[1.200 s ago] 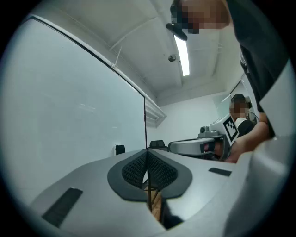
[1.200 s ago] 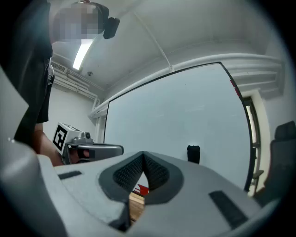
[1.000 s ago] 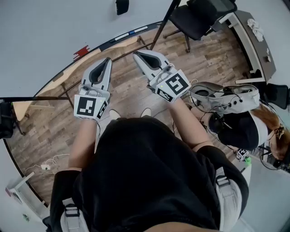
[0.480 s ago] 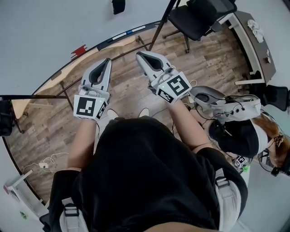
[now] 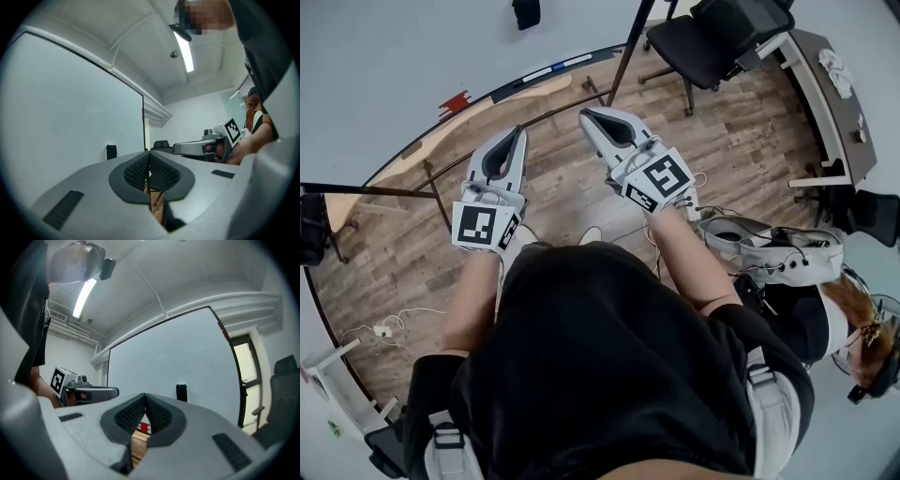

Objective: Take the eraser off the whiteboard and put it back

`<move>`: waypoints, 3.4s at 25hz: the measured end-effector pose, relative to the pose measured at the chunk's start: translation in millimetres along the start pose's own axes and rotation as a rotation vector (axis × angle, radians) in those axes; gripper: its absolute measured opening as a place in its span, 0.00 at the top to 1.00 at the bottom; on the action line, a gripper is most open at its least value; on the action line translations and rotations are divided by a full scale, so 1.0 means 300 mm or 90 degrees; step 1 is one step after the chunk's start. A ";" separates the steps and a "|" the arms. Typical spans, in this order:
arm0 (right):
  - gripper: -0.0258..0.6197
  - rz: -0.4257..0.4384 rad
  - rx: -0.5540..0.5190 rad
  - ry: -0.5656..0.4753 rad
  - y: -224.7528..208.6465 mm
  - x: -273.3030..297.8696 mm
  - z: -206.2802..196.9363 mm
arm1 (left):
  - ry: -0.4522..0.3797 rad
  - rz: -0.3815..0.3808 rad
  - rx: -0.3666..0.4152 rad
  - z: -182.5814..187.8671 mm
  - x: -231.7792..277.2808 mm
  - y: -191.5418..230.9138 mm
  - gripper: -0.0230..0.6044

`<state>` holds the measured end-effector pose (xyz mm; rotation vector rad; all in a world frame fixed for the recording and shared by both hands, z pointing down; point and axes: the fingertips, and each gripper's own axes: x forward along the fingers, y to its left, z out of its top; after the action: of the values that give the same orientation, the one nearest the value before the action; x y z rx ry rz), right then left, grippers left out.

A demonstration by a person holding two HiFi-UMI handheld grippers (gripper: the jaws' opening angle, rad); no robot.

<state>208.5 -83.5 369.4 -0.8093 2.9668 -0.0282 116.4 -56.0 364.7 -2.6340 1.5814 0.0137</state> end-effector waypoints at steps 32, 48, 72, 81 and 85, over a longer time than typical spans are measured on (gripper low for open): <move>0.96 0.012 -0.003 0.048 -0.299 0.514 -0.075 | -0.007 -0.016 -0.014 -0.076 0.365 0.469 0.97; 0.65 -0.106 0.005 0.054 -0.487 0.766 -0.122 | 0.002 -0.063 -0.029 -0.129 0.501 0.684 0.97; 0.35 -0.254 -0.009 0.074 -0.660 0.955 -0.200 | 0.011 -0.125 -0.043 -0.182 0.567 0.795 0.97; 0.46 -0.270 -0.006 0.077 -0.673 0.970 -0.223 | 0.015 -0.133 -0.046 -0.196 0.574 0.813 0.97; 0.57 -0.267 -0.006 0.075 -0.672 0.982 -0.223 | 0.016 -0.132 -0.047 -0.197 0.581 0.826 0.97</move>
<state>52.9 -406.8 425.8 -1.4607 2.8414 -0.0859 -21.9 -329.3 402.4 -2.8522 1.3305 0.0291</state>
